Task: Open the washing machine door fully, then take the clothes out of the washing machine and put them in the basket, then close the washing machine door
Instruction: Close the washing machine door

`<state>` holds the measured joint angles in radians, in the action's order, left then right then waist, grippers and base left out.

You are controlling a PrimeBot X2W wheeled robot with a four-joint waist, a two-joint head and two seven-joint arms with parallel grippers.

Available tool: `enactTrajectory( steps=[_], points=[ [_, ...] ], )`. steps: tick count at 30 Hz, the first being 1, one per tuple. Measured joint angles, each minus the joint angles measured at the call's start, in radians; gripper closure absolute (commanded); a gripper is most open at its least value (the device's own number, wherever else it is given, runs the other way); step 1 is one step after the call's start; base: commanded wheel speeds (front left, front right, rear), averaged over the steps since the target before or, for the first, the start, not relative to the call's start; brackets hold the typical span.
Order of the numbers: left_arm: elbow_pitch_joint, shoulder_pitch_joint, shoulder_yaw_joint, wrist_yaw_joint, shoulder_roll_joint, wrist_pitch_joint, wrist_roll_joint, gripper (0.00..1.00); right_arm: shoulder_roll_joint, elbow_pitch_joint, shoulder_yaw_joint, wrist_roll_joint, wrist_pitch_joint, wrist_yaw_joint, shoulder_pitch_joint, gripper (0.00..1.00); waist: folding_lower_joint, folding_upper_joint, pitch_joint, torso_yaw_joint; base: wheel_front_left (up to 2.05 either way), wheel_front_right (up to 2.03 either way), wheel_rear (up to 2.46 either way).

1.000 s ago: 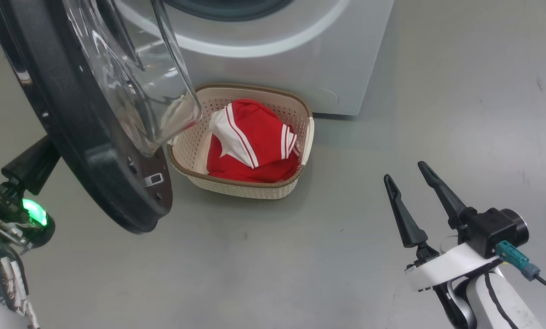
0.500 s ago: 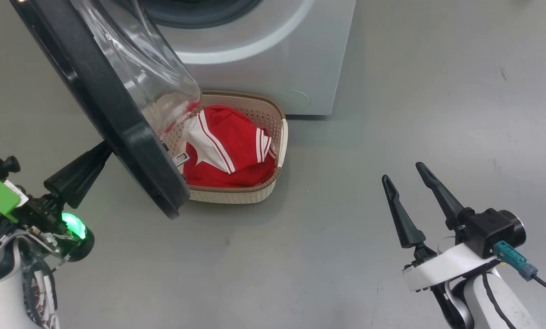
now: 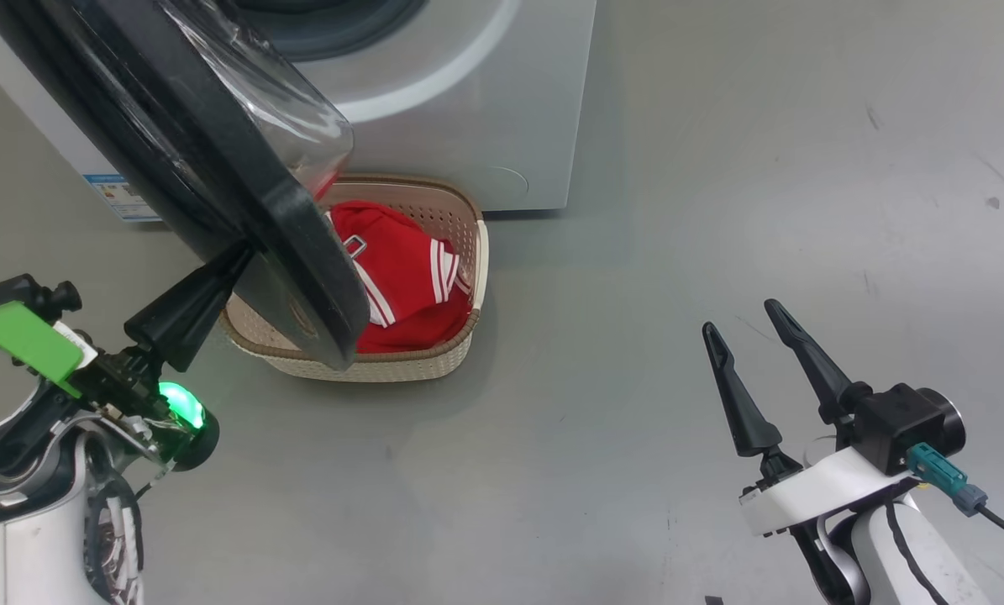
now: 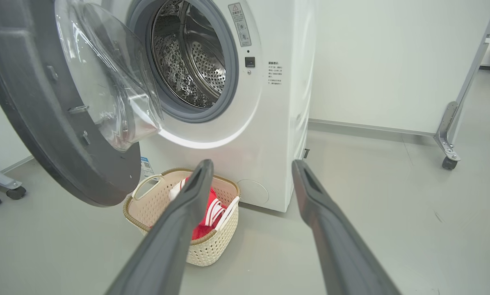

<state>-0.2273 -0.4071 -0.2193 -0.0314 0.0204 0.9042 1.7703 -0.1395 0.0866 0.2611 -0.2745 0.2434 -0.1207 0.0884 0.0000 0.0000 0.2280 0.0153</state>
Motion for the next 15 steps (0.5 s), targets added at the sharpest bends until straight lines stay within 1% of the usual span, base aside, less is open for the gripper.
enactTrajectory(
  steps=[9, 15],
  points=[
    [0.004, 0.009, 0.083, 0.0, 0.0, -0.07, 0.027, 1.0, 0.001, 0.0, -0.013, -0.007, 0.001, 0.0, 0.0, 0.0, 0.0, 0.0, 0.002, -0.019, 0.0, 0.0, 0.0],
    [0.006, 0.009, 0.113, 0.0, 0.0, -0.122, 0.062, 1.0, 0.008, 0.0, -0.009, -0.007, 0.001, 0.0, 0.0, 0.0, 0.0, 0.0, 0.006, -0.027, 0.0, 0.0, 0.0]
  ],
)
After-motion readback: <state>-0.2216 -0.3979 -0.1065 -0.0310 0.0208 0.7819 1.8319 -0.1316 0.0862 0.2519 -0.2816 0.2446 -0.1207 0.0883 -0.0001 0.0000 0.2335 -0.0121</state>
